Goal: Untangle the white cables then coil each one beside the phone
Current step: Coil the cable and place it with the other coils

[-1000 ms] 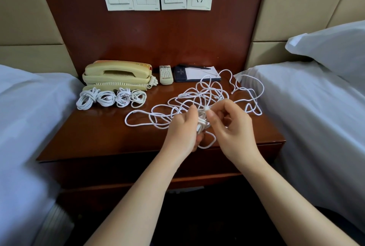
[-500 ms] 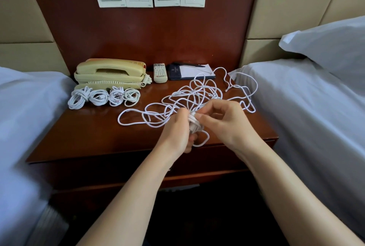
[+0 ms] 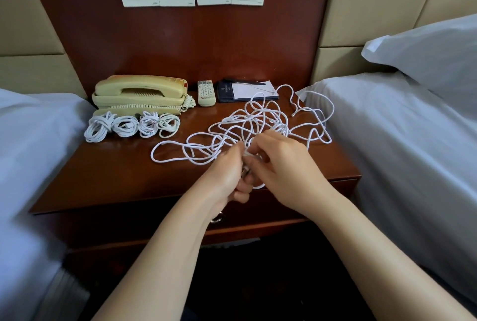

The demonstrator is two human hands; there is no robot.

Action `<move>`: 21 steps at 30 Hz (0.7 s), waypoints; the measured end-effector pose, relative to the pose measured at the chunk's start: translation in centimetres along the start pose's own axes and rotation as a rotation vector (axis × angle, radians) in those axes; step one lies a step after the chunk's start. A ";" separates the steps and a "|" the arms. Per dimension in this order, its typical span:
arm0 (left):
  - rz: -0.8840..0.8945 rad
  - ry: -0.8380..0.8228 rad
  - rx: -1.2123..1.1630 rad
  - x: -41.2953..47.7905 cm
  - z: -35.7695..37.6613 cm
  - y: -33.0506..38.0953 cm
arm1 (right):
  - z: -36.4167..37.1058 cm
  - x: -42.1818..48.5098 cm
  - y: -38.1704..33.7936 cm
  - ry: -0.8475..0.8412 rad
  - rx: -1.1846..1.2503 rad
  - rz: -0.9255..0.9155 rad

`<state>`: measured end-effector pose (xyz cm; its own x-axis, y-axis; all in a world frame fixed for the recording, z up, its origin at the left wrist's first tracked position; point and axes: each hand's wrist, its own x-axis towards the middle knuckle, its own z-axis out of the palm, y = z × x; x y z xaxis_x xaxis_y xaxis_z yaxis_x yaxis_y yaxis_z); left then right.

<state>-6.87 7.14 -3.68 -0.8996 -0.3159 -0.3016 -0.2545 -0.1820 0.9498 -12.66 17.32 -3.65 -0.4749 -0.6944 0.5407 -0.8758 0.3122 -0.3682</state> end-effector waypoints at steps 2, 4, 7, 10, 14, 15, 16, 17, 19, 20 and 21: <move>0.010 0.012 0.005 0.0 -0.1 0.0 | 0.1 0.0 0.1 -0.015 0.093 0.047; 0.056 0.042 0.004 0.0 -0.2 0.0 | 0.2 0.0 0.1 -0.015 0.274 0.106; 0.119 0.081 0.010 0.0 -0.3 -0.2 | 0.3 0.1 -0.2 -0.019 0.451 0.144; 0.160 0.098 0.059 0.1 -0.7 -0.2 | 0.4 0.2 -0.1 -0.049 0.578 0.150; 0.186 0.089 0.118 0.1 -1.0 0.0 | 0.2 0.1 0.2 -0.069 0.769 0.158; 0.185 0.087 0.116 0.2 -1.0 -0.1 | 0.1 0.1 0.2 -0.079 0.801 0.172; 0.185 0.086 0.107 0.2 -1.0 -0.1 | 0.1 0.2 0.4 -0.083 0.819 0.194; 0.187 0.084 0.091 0.2 -0.9 -0.1 | 0.1 0.2 0.5 -0.077 0.824 0.218; 0.187 0.074 0.032 0.3 -0.8 0.1 | 0.3 0.2 0.9 -0.010 0.795 0.252; 0.181 0.062 -0.005 0.3 -0.8 0.3 | 0.4 0.2 1.1 0.038 0.758 0.252; 0.171 0.048 -0.042 0.3 -0.7 0.4 | 0.5 0.1 1.2 0.077 0.707 0.243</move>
<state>-6.97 6.28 -3.43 -0.9100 -0.3899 -0.1409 -0.0834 -0.1607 0.9835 -13.74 17.29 -4.46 -0.6753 -0.6036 0.4239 -0.4930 -0.0580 -0.8681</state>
